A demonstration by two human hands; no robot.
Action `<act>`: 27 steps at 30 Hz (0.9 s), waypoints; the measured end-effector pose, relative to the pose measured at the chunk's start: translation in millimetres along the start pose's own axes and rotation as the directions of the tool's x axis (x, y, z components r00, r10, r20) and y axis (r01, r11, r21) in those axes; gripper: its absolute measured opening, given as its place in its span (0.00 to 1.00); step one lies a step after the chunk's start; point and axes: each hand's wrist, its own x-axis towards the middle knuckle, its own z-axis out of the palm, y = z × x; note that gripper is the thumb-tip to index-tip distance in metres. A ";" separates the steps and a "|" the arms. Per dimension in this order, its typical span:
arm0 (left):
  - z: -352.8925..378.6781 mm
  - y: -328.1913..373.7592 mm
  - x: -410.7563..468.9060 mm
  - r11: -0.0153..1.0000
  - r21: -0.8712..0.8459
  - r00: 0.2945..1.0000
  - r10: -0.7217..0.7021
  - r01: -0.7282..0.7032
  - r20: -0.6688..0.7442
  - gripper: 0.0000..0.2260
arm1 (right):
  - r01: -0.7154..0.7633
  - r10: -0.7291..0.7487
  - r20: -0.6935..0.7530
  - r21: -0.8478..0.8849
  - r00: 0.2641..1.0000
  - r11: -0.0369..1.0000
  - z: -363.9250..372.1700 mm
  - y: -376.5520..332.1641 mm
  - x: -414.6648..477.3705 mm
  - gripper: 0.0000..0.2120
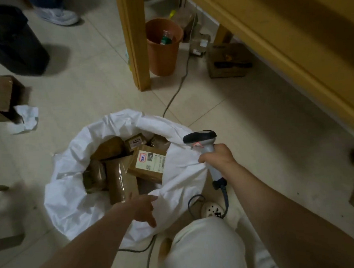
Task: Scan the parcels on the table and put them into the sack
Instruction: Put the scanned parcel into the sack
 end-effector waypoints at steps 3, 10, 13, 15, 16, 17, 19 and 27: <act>-2.7 15.5 -3.3 0.999 0.020 0.992 -0.033 0.036 -0.125 0.34 | 0.068 -0.069 0.017 0.065 0.997 0.996 -10.3 -0.9 -15.3 0.15; -55.3 73.3 -31.2 0.998 0.048 0.834 -0.004 0.036 -0.551 0.25 | 0.101 -0.113 -0.002 0.459 0.994 0.883 -61.2 -21.6 -87.9 0.08; -69.8 114.5 -68.0 0.983 0.182 0.639 0.159 -0.031 -0.752 0.23 | 0.096 -0.122 0.011 0.544 0.993 0.833 -86.2 -21.1 -130.5 0.06; -74.6 143.1 -97.3 0.965 0.243 0.514 0.257 -0.097 -0.818 0.23 | 0.105 -0.124 -0.010 0.593 0.992 0.798 -100.9 -15.1 -158.3 0.06; -75.0 158.1 -112.6 0.951 0.284 0.464 0.309 -0.126 -0.830 0.23 | 0.116 -0.122 -0.032 0.614 0.992 0.781 -108.4 -11.3 -172.3 0.05; -74.1 172.2 -127.2 0.933 0.328 0.419 0.359 -0.147 -0.834 0.23 | 0.133 -0.121 -0.061 0.635 0.991 0.761 -116.1 -7.5 -187.0 0.05; -70.3 201.6 -157.6 0.895 0.406 0.323 0.446 -0.186 -0.835 0.24 | 0.184 -0.123 -0.138 0.669 0.983 0.720 -132.0 1.1 -218.2 0.04; -40.3 324.9 -287.0 0.675 0.624 0.025 0.686 -0.393 -0.727 0.23 | 0.557 -0.088 -0.616 0.631 0.783 0.540 -209.7 51.9 -347.7 0.07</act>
